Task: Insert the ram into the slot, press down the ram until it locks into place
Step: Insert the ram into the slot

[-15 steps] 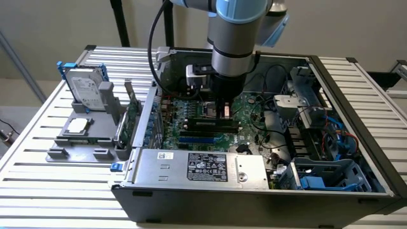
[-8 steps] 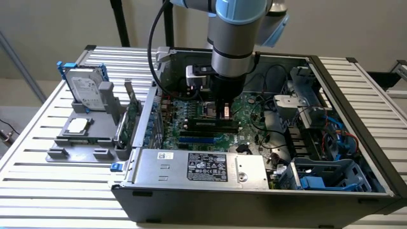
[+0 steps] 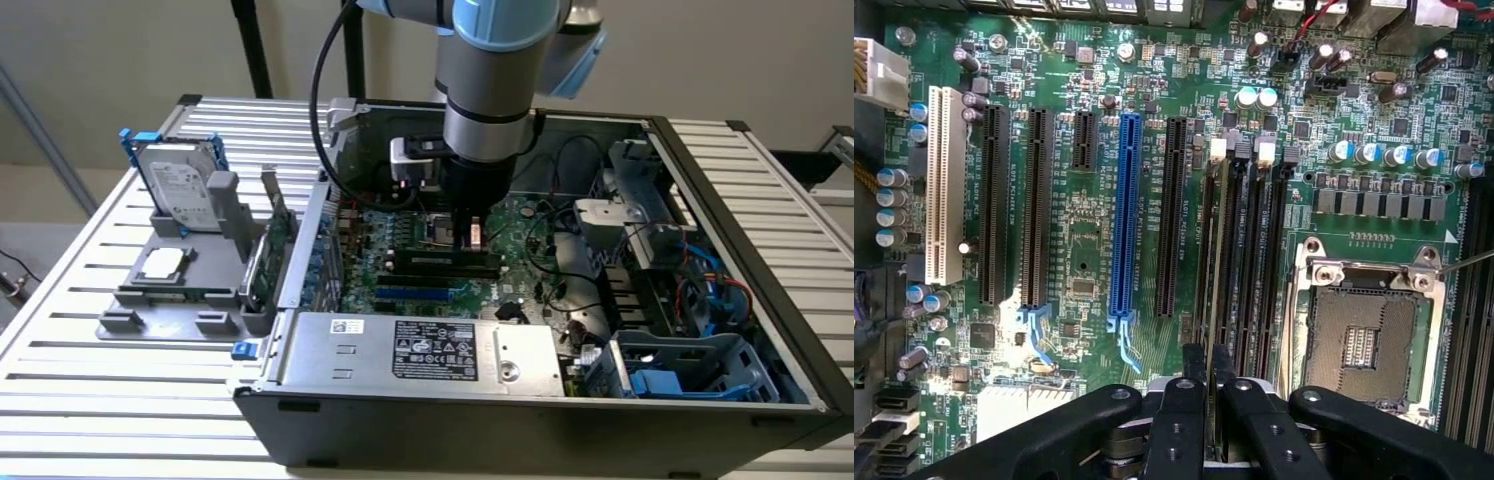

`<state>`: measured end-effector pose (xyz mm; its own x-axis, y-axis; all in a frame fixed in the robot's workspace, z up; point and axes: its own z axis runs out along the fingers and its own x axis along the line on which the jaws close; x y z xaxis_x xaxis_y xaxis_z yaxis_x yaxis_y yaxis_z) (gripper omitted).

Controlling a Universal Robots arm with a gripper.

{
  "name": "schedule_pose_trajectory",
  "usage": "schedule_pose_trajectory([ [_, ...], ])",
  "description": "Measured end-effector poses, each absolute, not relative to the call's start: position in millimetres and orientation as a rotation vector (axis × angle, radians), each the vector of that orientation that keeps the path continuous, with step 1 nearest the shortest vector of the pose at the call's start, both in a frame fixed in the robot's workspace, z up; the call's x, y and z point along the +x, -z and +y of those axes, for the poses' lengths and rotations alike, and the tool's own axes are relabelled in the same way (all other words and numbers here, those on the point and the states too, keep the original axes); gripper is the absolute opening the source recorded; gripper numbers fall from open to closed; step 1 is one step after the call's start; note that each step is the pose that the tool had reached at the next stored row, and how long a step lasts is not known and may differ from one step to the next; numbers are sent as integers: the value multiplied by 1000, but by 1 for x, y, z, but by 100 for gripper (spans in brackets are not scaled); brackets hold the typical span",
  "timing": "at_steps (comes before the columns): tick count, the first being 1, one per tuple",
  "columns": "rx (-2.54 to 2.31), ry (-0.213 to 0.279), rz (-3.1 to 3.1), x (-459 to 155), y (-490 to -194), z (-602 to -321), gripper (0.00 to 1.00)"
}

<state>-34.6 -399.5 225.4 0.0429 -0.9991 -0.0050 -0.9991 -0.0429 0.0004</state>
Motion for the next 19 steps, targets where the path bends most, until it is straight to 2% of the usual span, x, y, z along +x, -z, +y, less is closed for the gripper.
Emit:
schedule_pose_trajectory([
  [19,-2252,-2,2190,-35,-225,-400,14],
])
